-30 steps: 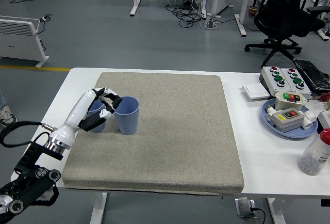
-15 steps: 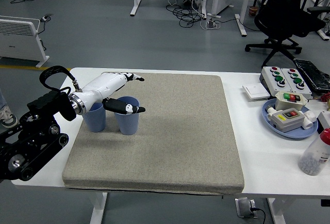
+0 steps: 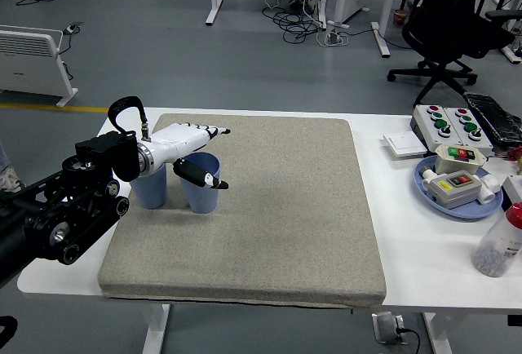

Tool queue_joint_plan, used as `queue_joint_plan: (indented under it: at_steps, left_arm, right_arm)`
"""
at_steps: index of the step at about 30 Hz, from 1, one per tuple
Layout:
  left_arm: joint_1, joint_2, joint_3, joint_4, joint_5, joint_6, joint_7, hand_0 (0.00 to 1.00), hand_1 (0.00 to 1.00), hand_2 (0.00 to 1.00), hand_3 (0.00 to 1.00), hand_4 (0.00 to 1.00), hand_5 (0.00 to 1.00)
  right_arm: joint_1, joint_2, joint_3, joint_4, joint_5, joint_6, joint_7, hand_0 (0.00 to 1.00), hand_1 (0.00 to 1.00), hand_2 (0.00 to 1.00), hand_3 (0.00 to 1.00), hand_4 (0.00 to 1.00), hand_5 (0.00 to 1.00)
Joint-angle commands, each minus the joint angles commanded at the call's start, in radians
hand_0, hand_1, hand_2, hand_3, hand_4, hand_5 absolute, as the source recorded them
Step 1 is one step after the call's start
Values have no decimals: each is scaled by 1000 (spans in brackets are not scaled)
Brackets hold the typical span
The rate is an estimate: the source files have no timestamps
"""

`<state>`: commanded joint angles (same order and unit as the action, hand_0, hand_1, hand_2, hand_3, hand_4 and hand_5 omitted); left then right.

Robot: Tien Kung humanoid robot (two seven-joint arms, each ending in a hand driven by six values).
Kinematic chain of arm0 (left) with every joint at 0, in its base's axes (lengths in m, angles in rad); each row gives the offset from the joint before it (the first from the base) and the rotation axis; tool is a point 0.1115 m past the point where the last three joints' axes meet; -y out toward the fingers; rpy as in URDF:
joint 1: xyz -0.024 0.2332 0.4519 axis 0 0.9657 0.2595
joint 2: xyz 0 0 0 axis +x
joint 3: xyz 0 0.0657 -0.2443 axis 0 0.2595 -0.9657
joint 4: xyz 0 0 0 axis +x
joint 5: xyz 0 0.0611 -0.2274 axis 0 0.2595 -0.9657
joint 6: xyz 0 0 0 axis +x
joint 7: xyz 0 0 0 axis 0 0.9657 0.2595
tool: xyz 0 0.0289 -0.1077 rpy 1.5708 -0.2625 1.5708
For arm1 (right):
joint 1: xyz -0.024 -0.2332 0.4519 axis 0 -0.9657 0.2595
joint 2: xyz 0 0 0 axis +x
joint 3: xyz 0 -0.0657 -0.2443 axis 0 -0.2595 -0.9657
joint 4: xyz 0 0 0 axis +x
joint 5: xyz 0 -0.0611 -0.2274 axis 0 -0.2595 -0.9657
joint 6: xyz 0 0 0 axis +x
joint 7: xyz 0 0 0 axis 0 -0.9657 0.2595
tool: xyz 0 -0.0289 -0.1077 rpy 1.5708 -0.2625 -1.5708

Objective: Push cup pick cup insert cup

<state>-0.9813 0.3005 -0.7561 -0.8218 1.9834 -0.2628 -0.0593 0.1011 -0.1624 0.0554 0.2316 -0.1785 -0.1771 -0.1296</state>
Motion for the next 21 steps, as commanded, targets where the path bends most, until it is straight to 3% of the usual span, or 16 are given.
queue_joint_plan:
  at_steps: [5,6,8,11,12,17,18,21]
  left_arm:
    - [-20,-8,9,33,67,-32,15,811,879,954,992,973,603]
    - [-21,-9,6,35,87,-38,20,749,846,923,961,981,603]
    - [-21,-7,-2,36,126,-52,28,749,846,923,961,981,603]
    - [-21,-6,-3,35,140,-59,30,749,846,923,961,981,603]
    - [-21,-6,-2,35,143,-60,29,634,779,865,856,978,553]
    - [-22,-8,6,41,153,-59,28,634,779,865,856,978,553]
    - [-22,-9,10,46,154,-59,27,535,717,815,799,885,393]
    - [-21,-11,12,56,144,-57,26,535,717,815,799,885,393]
  right_arm:
    - [-2,-1,-1,0,0,-2,2,699,601,623,580,122,471]
    - [-2,-1,-1,0,-1,-2,2,698,600,622,579,122,472]
    - [-3,-1,0,0,-2,-3,2,698,600,622,579,122,472]
    - [-3,-2,1,0,-4,-4,2,698,600,622,579,122,472]
    - [-3,-2,1,0,-4,-4,2,698,601,621,579,122,469]
    - [-3,-2,1,0,-6,-4,1,698,601,621,579,122,469]
    - [-2,-2,0,0,-3,-4,1,698,601,620,580,123,471]
    - [-1,-2,-1,0,-2,-4,1,698,601,620,580,123,471]
